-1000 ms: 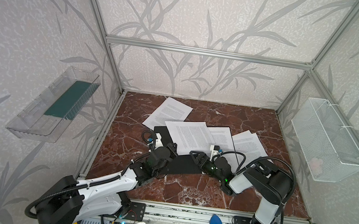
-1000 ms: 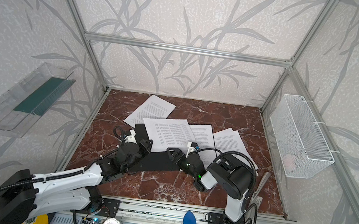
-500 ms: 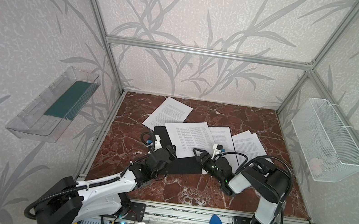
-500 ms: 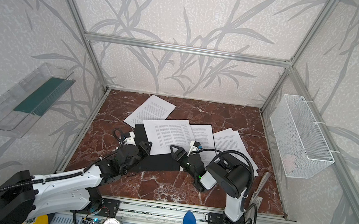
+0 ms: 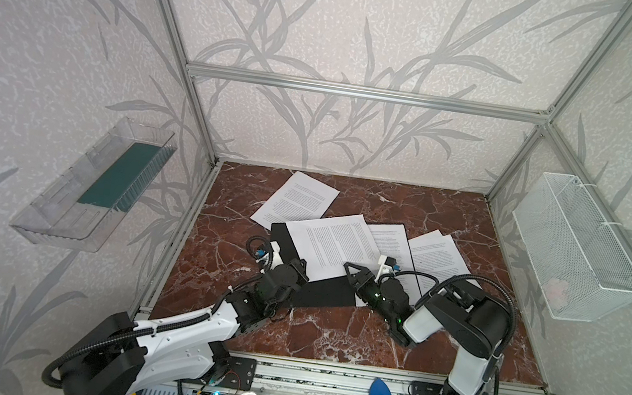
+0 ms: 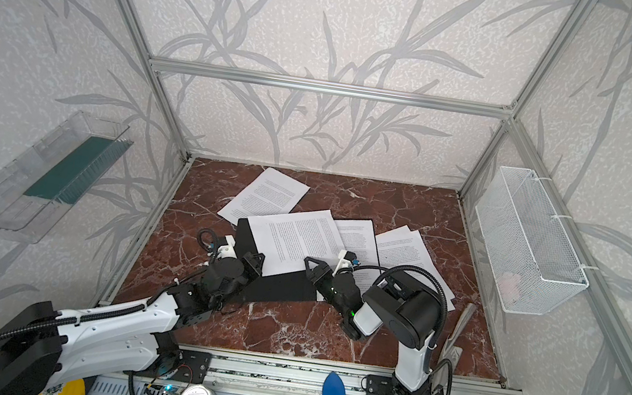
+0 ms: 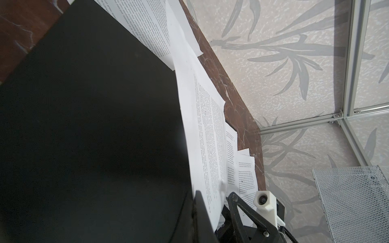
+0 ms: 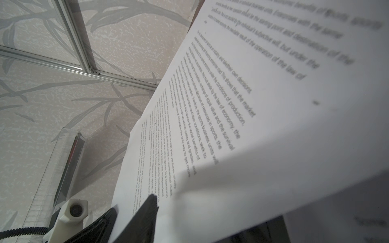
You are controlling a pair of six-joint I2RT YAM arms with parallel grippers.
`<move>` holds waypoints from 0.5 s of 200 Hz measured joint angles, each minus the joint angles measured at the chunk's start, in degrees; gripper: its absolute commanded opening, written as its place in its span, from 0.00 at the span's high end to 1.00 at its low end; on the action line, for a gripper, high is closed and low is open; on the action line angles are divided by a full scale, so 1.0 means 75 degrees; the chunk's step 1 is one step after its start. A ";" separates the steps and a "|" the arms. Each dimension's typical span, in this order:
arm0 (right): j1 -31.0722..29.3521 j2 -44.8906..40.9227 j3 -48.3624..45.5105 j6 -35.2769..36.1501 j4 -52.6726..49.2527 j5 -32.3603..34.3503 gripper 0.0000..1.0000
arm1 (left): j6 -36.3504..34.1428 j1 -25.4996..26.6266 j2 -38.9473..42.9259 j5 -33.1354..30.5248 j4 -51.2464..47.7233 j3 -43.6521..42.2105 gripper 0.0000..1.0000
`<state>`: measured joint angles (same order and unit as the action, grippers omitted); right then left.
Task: Put the files into the folder
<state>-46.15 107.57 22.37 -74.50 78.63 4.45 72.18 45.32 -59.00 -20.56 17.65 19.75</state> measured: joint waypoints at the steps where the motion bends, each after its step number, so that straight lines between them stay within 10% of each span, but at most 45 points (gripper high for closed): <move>1: 0.0000 0.0000 0.0000 -0.0003 0.0000 0.0000 0.52 | 0.0000 0.0000 -0.0003 0.0000 0.0000 0.0000 1.00; 100: 0.0000 0.0000 0.0000 -0.0111 0.0009 0.0087 0.70 | 0.0012 0.0000 -0.0312 -0.0099 0.0015 -0.0195 1.00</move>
<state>-46.15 107.57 22.37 -75.33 78.70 5.10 72.27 45.32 -61.34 -21.30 17.76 18.28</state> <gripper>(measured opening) 0.320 0.047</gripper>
